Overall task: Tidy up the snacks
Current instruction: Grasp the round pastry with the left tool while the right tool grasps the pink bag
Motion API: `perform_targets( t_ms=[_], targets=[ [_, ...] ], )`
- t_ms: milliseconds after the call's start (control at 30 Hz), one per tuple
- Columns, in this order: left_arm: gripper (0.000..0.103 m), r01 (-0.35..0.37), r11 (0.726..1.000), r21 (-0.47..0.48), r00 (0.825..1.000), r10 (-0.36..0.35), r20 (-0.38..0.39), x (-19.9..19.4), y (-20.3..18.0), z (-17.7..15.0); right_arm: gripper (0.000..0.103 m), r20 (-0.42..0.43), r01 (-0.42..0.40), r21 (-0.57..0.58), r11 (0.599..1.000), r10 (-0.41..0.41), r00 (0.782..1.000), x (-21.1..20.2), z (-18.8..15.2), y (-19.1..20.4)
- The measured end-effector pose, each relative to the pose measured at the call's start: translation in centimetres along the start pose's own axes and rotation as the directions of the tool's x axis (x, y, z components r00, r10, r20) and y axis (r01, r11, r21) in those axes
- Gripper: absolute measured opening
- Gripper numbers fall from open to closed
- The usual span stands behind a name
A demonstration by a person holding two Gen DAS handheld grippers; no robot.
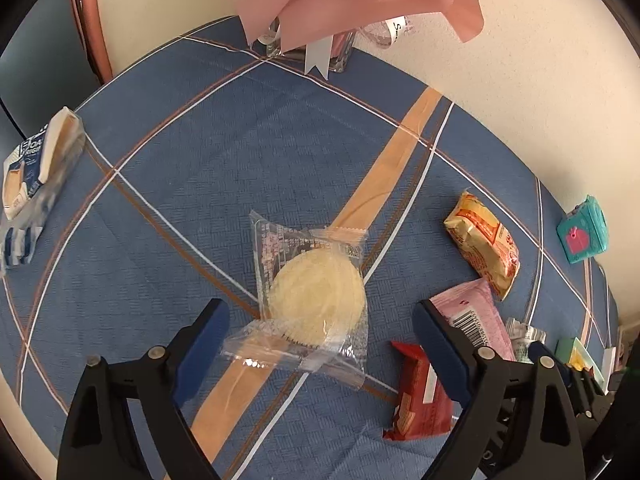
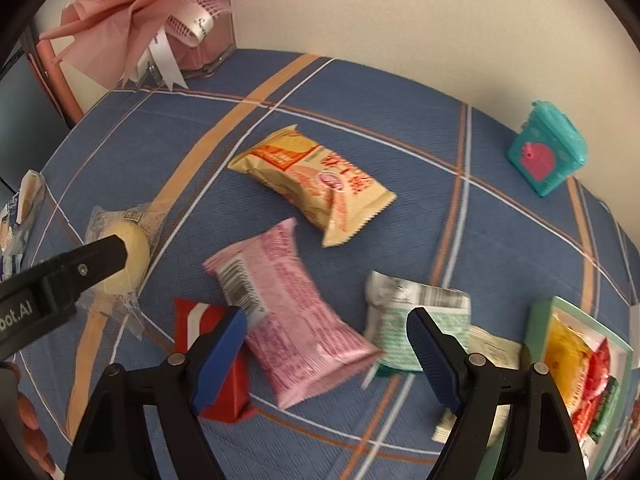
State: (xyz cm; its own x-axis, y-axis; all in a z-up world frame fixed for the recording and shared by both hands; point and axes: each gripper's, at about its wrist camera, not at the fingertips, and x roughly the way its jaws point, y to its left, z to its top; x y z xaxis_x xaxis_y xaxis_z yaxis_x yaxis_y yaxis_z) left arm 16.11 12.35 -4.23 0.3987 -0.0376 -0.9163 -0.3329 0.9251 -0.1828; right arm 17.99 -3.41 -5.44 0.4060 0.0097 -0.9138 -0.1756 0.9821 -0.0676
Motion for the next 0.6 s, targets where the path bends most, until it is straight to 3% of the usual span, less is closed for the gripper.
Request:
perform_targets(
  t_ms=[133, 233, 300, 467, 600],
  targets=[
    [0.086, 0.002, 1.000, -0.005, 1.000, -0.002, -0.008, 0.7, 0.0, 0.2, 0.075, 0.005, 0.017, -0.026, 1.000, -0.017, 1.000, 0.6, 0.4, 0.7],
    [0.082, 0.006, 1.000, -0.010, 1.000, -0.006, -0.017, 1.2, 0.0, 0.3, 0.059, 0.001, 0.009, -0.028, 1.000, -0.009, 1.000, 1.0, 0.7, 1.0],
    [0.081, 0.007, 1.000, -0.011, 1.000, -0.007, -0.018, 1.5, 0.1, 0.3, 0.054, -0.012, -0.012, -0.012, 1.000, 0.012, 1.000, 1.3, 0.8, 0.9],
    [0.066, 0.006, 1.000, -0.027, 0.999, -0.008, -0.041, 2.2, 0.4, 0.2, 0.050, -0.009, -0.018, -0.001, 1.000, 0.018, 1.000, 1.8, 0.7, 1.1],
    [0.060, 0.019, 0.999, -0.034, 0.999, -0.021, -0.040, 2.0, 0.5, 0.2, 0.046, -0.006, -0.021, 0.011, 1.000, 0.021, 1.000, 1.6, 0.6, 1.0]
  ],
)
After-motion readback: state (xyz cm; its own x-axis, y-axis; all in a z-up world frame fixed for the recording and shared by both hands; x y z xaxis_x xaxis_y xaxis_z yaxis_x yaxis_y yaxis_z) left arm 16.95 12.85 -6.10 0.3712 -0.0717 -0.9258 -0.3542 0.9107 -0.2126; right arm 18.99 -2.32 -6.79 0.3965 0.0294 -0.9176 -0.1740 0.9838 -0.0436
